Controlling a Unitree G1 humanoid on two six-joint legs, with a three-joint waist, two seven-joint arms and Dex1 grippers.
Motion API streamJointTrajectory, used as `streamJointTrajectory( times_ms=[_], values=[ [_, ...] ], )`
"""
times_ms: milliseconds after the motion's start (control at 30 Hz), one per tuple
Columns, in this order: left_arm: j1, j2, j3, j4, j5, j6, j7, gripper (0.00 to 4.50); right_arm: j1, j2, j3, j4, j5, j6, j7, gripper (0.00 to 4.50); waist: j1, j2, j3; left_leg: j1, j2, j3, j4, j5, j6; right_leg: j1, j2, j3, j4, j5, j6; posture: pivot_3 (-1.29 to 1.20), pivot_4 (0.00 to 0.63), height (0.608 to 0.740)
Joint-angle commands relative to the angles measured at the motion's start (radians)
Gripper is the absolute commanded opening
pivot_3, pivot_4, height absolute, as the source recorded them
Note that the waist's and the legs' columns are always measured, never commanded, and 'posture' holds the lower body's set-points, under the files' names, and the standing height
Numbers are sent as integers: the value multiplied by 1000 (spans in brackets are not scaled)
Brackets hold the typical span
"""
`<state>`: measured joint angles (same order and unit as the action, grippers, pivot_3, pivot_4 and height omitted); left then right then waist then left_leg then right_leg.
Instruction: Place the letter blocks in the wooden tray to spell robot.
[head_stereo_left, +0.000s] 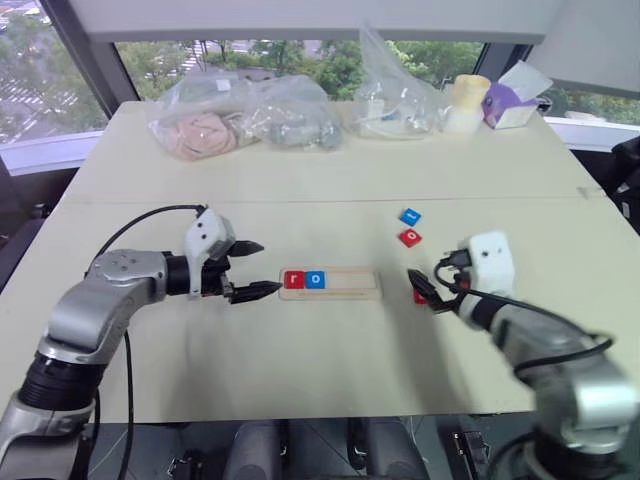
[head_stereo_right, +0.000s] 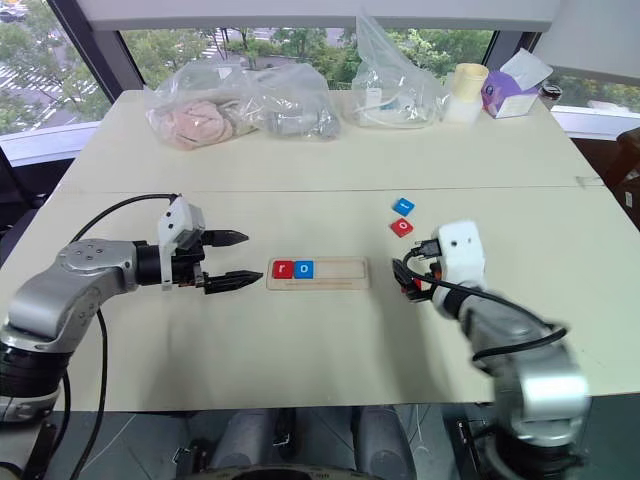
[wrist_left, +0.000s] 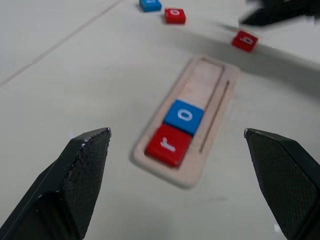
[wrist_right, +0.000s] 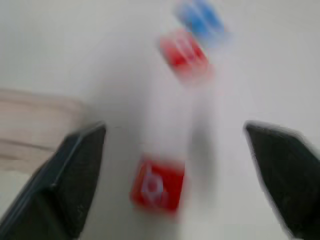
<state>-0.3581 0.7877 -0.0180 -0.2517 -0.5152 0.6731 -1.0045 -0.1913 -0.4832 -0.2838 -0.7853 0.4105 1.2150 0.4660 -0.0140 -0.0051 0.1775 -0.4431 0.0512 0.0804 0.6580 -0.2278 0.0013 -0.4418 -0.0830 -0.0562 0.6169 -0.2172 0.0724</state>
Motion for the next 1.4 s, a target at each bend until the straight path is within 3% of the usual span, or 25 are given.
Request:
streamJointTrajectory(
  times_ms=[33, 133, 233, 467, 767, 867, 1033, 1167, 1400],
  values=[
    [-4, 24, 7, -21, -28, 3, -55, 4500, 45, -119, -35, 64, 174, -151, 332, 4478, 5, -2, -1, 0, 0, -1, -2, 0, 0, 1, 1, -1, -2, 0, 0, 0, 150, 739],
    [28, 84, 10, -47, -26, -14, -123, 4500, 106, -363, 126, 355, -16, -479, 555, 4478, 3, -3, -1, 0, -3, 0, -7, 0, 1, 1, 1, -1, -5, -1, 1, 0, 150, 739],
    [43, 116, 33, -81, -53, -5, -148, 4500, 101, -472, 232, 553, -130, -730, 652, 4478, 3, -4, -1, 0, -5, 3, -7, 0, 1, 0, -2, 1, -5, -1, 1, 0, 150, 739],
    [87, 165, 28, -181, -41, -21, -152, 4500, -87, -392, 291, 893, -170, -955, 699, 4478, 2, -4, 0, 2, -3, 2, -6, 1, 1, 0, 3, 1, -2, 0, 1, 0, 150, 739],
    [133, 170, 49, -201, -49, -7, -112, 4500, -106, -391, 344, 962, -223, -1070, 762, 4478, 5, -4, 0, 1, -3, 4, -3, 1, 0, 1, 1, 1, -1, 0, 1, 0, 150, 739],
    [133, 172, 54, -196, -51, -8, -110, 4500, -100, -395, 347, 974, -234, -1116, 779, 3661, 6, -4, 0, 1, -3, 4, -1, 1, 0, 2, 2, 0, 0, 0, 1, 0, 150, 739],
    [127, 173, 53, -188, -50, -11, -113, 4500, -91, -398, 341, 970, -242, -1151, 785, 1126, 4, -4, 0, 1, -2, 3, 3, 1, 0, 3, 2, 0, 3, 0, 1, 0, 150, 739],
    [120, 173, 47, -182, -45, -16, -118, 4500, -108, -380, 331, 919, -227, -1093, 752, 1121, 4, -4, 0, 1, -2, 1, 4, 1, 0, 3, 2, 0, 3, 0, 1, 0, 150, 739],
    [100, 186, 9, -162, -8, -44, -147, 4500, -291, -276, 399, 745, -140, -817, 741, 1121, 1, -3, 0, 2, -2, 1, 5, 1, 0, -1, 2, 2, 10, 0, 0, 0, 150, 739]
  ],
)
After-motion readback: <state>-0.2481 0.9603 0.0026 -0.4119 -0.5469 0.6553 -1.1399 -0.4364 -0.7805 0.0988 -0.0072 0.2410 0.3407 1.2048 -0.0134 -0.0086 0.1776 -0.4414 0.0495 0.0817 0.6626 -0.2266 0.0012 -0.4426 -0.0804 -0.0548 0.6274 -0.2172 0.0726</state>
